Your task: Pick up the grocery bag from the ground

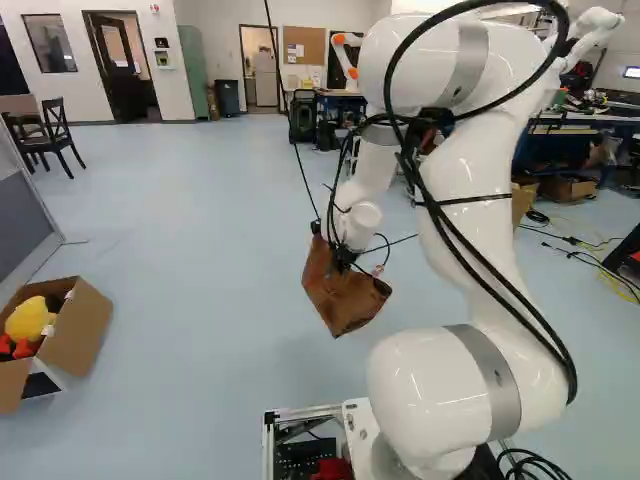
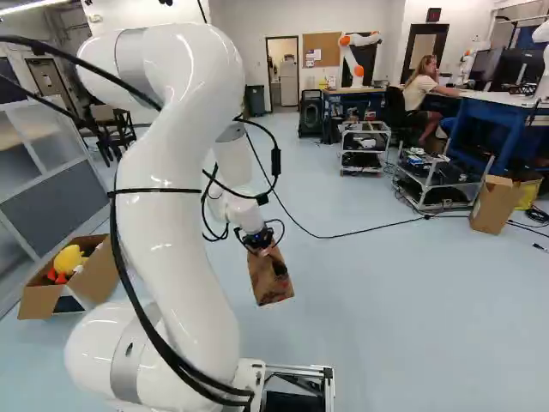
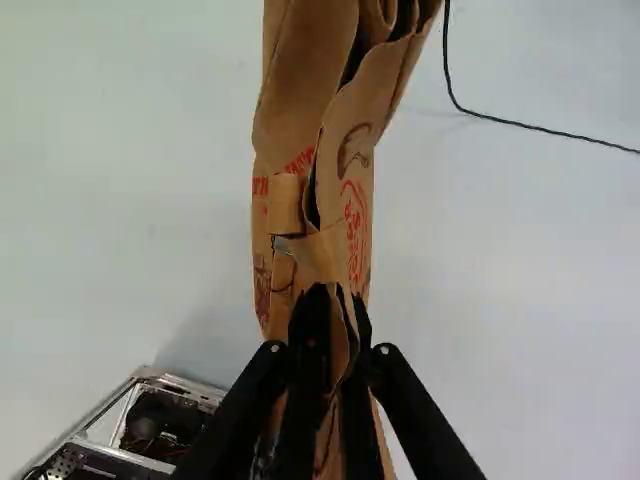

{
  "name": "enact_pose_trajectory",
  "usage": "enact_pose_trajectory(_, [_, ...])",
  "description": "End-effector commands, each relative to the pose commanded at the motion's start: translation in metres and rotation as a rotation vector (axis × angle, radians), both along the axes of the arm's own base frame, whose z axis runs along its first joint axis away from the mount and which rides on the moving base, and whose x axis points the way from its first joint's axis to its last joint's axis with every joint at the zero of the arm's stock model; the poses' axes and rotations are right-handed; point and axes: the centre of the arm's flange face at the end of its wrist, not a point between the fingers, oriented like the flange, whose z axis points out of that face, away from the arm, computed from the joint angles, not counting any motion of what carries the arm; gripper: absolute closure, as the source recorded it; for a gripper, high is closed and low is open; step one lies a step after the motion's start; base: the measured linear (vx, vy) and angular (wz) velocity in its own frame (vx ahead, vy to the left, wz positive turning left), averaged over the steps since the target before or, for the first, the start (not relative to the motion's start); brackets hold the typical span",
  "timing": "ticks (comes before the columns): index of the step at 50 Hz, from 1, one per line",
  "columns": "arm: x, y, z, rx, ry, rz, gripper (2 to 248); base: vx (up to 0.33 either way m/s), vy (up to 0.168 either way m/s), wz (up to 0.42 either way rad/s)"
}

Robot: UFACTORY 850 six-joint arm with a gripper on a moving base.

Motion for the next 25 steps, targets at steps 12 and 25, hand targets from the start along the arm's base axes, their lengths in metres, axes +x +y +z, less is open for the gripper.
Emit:
enact_pose_trajectory(12, [-0.014,0.003,0.016,0.0,-0.018,0.006,229,0.0,0.0,0.0])
enact_pose_trajectory(25, [-0.028,0.005,0.03,0.0,-0.033,0.013,229,0.0,0.0,0.0])
